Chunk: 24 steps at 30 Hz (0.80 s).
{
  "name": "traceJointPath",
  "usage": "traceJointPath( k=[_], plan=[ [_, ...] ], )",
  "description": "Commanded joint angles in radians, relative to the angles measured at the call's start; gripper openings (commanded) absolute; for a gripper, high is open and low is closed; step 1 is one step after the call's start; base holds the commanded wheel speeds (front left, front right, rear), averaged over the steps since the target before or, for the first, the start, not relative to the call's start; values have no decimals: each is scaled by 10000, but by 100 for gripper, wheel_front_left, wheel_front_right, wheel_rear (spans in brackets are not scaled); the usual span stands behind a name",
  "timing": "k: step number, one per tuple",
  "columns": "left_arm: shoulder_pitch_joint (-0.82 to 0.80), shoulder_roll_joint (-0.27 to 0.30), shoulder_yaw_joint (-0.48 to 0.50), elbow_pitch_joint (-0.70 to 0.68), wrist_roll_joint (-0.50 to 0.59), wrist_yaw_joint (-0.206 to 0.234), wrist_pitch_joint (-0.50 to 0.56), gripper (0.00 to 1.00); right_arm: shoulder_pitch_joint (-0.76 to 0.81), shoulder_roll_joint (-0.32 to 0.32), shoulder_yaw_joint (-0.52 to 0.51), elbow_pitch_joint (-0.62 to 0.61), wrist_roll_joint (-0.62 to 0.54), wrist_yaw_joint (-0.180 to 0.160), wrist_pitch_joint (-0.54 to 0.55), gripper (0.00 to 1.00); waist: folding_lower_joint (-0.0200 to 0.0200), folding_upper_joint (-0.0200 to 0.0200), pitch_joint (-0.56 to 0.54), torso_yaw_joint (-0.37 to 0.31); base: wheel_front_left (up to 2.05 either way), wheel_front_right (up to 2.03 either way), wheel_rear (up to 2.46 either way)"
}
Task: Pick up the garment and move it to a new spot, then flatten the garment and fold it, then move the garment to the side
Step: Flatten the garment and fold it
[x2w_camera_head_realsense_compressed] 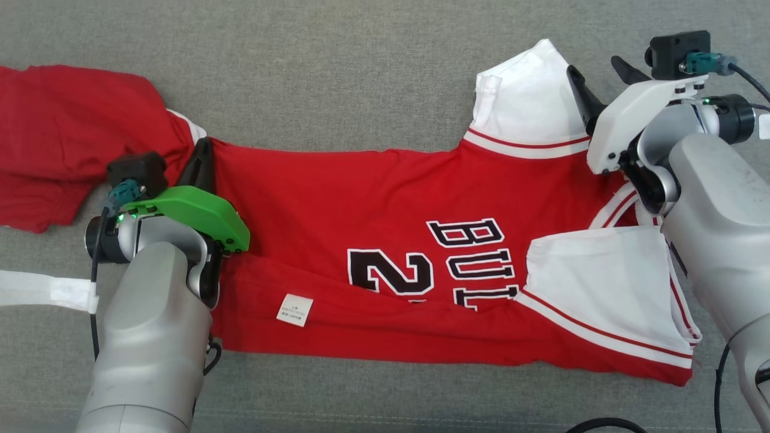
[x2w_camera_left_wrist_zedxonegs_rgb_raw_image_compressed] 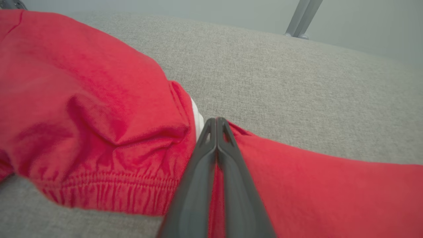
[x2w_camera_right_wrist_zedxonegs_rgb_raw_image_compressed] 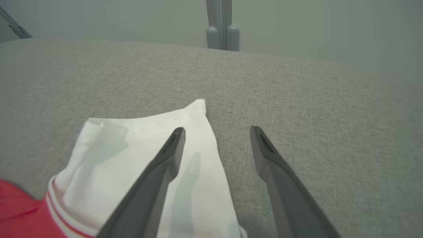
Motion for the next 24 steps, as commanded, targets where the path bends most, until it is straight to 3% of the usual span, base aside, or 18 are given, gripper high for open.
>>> traceJointPath(
  k=[1, 12, 13, 15, 24],
  plan=[
    [-186, 18, -40, -62, -48, -6, 6, 0, -188, -17, -17, 129, 31, -13, 62, 100, 0, 0, 400, 399, 0, 0, 0],
    [-453, -36, -1396, -657, -1261, 63, 6, 0, -1815, 77, 251, 1641, -352, -13, 583, 97, 0, 0, 1193, 947, 0, 0, 0],
    [-446, -35, -1513, -709, -1347, 111, 6, 0, -1873, 111, 323, 1709, -330, -13, 627, 51, 0, 0, 1214, 956, 0, 0, 0],
    [-408, -34, -1690, -775, -1544, 214, 6, 0, -1923, 96, 445, 1803, -278, -13, 640, 0, 0, 0, 1212, 956, 0, 0, 0],
    [-628, -25, -1626, -796, -2128, 348, 6, 0, -2314, -459, 485, 2352, -590, -17, -238, 0, 0, 0, 1070, 852, 0, 0, 0]
  ],
)
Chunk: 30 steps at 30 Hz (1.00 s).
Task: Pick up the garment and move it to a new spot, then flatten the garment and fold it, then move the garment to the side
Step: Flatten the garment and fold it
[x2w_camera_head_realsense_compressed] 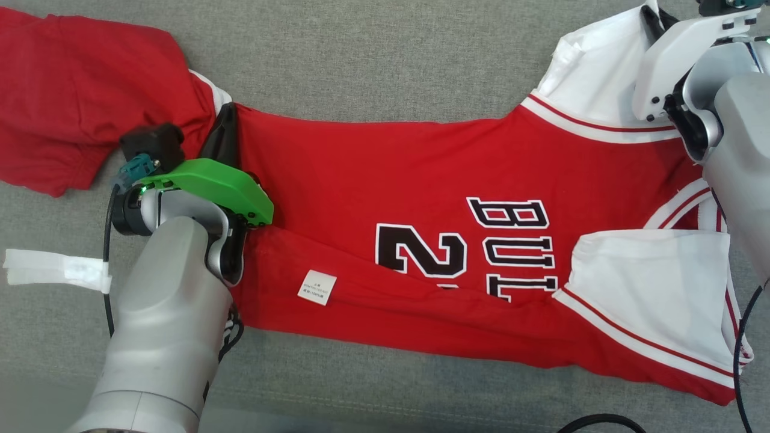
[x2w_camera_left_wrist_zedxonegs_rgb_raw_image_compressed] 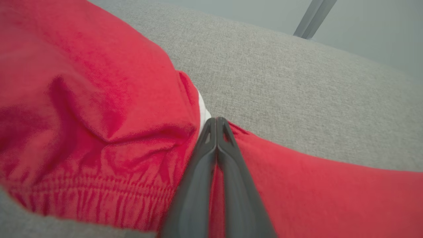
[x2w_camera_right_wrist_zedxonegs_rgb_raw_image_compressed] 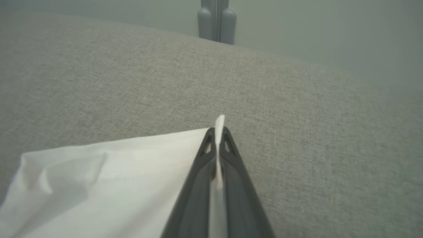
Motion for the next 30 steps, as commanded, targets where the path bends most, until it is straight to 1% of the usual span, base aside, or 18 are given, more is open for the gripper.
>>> traceJointPath(
  k=[1, 5, 8, 15, 18, 22, 25, 30],
  plan=[
    [-273, 61, 67, 48, -23, -34, 4, 0, -151, -81, -33, 110, -118, -20, -142, 0, 0, 0, 4, -12, 0, 0, 0],
    [-530, 67, 251, 497, -399, -155, 77, 0, -165, -93, -158, 506, -243, -20, -486, 0, 0, 0, -29, -43, 0, 0, 0],
    [-790, 67, 563, 789, -999, -294, 350, 0, -138, -11, -224, 758, -305, -20, -700, 0, 0, 0, -72, -87, 0, 0, 0],
    [-995, 150, 1112, 1121, -2133, -440, 796, 0, -12, 24, -399, 1032, -198, -20, -1460, 0, 0, 0, -355, -180, 0, 0, 0],
    [-880, 180, 1041, 1158, -2318, -467, 965, 0, 106, 21, -437, 1109, -124, -20, -1780, 0, 0, 0, -586, -231, 0, 0, 0],
    [-476, 188, 775, 1071, -2502, -481, 1080, 0, 416, 187, -399, 1186, 56, -20, -2000, 0, 0, 0, -1027, -336, 0, 0, 0],
    [-170, 242, 511, 894, -2661, -484, 1106, 0, 791, 352, -289, 940, 314, -20, -2220, 0, 0, 0, -1405, -434, 0, 0, 0],
    [530, 464, 98, 687, -2827, -485, 965, 0, 1564, 431, -42, 375, 775, -20, -2501, 0, 0, 0, -2156, -629, 0, 0, 0]
  ],
)
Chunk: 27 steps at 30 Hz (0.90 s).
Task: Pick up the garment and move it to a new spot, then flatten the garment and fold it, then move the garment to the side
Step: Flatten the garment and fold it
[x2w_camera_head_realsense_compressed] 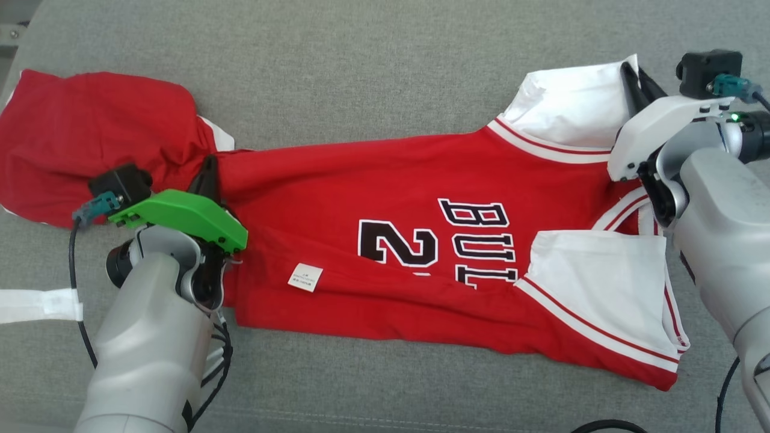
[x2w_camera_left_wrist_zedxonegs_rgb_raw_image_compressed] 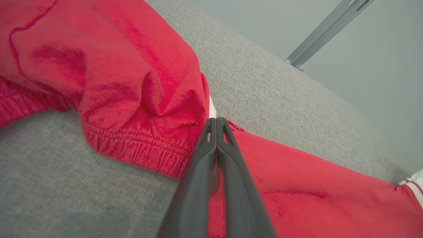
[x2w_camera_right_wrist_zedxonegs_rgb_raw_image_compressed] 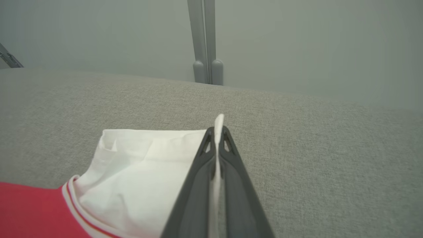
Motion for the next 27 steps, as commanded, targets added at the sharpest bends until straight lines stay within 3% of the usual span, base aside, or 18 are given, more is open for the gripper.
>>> traceJointPath(
  k=[1, 12, 27],
  plan=[
    [279, 125, -111, -62, -107, -42, -98, 0, 360, -5, 65, -178, 192, -20, -104, 0, 0, -1, -700, -244, 0, 0, 0],
    [1816, 580, -488, -384, -550, -36, -445, 0, 2620, -432, 693, -2449, 1428, -20, -274, 0, 0, -1, -2085, -658, 0, 0, 0],
    [3268, 760, -514, -491, -1023, -37, -739, 0, 5327, -572, 539, -4526, 2008, -19, -292, 0, 0, -1, -2527, -1328, 0, 0, 0]
  ],
)
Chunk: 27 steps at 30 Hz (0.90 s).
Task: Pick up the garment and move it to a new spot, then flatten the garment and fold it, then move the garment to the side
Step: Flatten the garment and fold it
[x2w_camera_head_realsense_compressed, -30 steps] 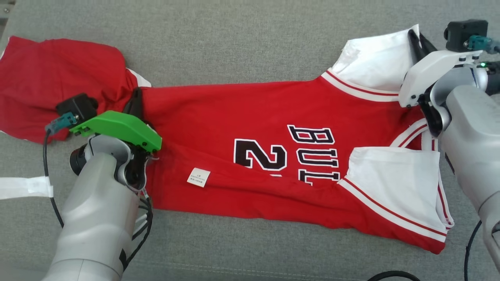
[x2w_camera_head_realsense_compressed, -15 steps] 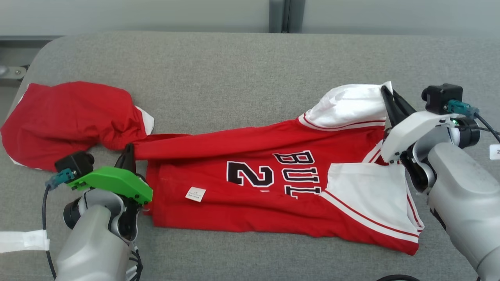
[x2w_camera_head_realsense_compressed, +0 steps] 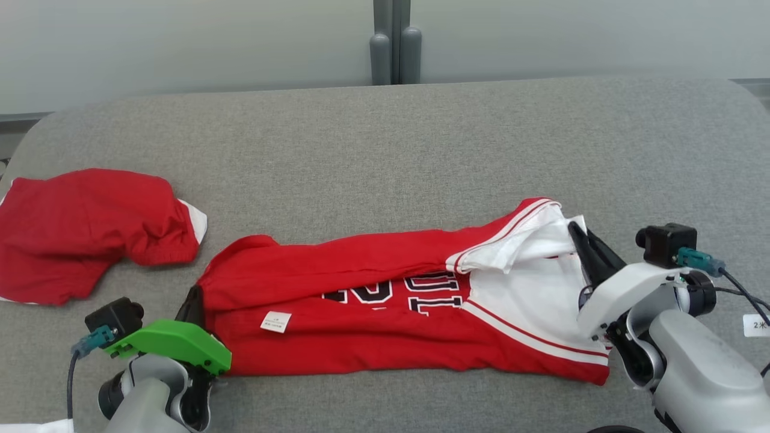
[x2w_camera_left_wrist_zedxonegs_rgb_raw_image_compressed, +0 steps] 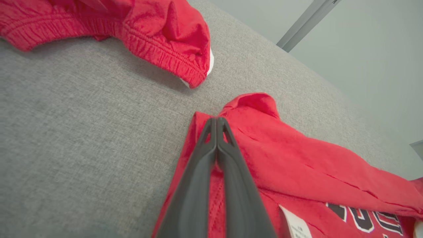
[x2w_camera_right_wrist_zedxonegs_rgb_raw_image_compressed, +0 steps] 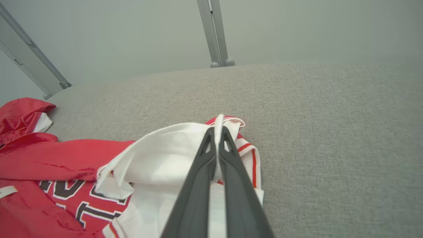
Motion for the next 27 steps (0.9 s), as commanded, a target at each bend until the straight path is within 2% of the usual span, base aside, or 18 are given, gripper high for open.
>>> traceJointPath(
  k=[1, 12, 20, 26, 27],
  plan=[
    [182, 61, 33, 6, -37, -27, -71, 0, 180, 3, -31, -69, 45, -19, -43, 0, 0, -1, -116, -120, 0, 0, 0],
    [944, -142, -98, 123, 21, -28, -235, 0, 1619, 445, -640, -306, -293, -19, -45, 0, 0, -1, -390, -343, 0, 0, 0],
    [1187, -217, 62, -68, 13, -2, -309, 0, 2116, 666, -1163, -352, -613, -17, -45, 0, 0, -1, -434, -407, 0, 0, 0],
    [1460, -220, -93, -15, 254, 68, -329, 0, 2249, 675, -1159, 49, -922, -17, -45, 0, 0, -1, -420, -391, 0, 0, 0],
    [1506, -239, -149, 9, 342, 87, -333, 0, 2248, 686, -1143, 173, -967, -19, -43, 6, 0, -1, -415, -379, 0, 0, 0]
  ],
)
